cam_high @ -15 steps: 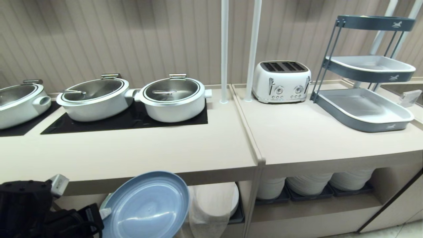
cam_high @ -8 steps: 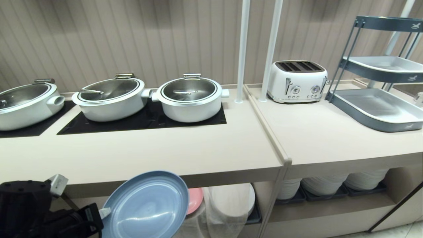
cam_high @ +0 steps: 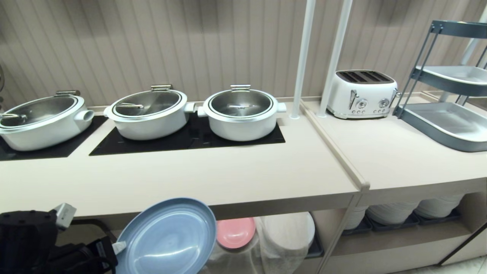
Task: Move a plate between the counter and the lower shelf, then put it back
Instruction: Put the plate
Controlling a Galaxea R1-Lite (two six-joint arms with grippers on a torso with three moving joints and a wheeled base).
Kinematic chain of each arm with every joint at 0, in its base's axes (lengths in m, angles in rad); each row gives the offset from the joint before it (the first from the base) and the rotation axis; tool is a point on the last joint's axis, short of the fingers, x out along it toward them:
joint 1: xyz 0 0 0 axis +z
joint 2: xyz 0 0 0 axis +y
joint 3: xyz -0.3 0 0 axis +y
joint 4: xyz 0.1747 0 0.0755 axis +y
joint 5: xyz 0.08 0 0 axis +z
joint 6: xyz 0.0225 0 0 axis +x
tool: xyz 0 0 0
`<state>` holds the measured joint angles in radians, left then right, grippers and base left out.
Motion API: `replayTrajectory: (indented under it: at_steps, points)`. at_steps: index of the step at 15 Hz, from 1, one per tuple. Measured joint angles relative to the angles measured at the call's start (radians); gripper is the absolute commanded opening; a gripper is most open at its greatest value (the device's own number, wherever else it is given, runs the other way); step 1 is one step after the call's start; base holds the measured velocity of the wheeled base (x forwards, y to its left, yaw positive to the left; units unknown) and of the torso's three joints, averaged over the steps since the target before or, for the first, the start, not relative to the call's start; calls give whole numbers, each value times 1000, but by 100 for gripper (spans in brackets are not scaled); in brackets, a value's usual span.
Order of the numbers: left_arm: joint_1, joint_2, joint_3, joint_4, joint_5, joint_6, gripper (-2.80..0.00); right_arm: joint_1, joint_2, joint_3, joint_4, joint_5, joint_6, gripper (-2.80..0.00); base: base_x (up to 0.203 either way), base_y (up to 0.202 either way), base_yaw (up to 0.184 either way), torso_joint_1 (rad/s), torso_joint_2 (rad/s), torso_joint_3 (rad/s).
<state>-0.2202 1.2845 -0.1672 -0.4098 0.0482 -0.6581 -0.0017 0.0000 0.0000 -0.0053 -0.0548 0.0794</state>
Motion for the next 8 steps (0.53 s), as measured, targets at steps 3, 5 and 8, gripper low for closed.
replayTrajectory:
  at_steps: [3, 5, 8]
  points:
    - [0, -5, 1, 2, 0, 0, -280, 0, 0, 0, 0, 0, 0, -280, 0, 195, -1, 1, 4, 1]
    - [1, -8, 1, 3, 0, -1, -280, 0, 0, 0, 0, 0, 0, -280, 0, 194, -2, 6, 2, 1]
    - [1, -10, 1, 3, 0, -1, -280, 0, 0, 0, 0, 0, 0, -280, 0, 197, -2, 2, 2, 0]
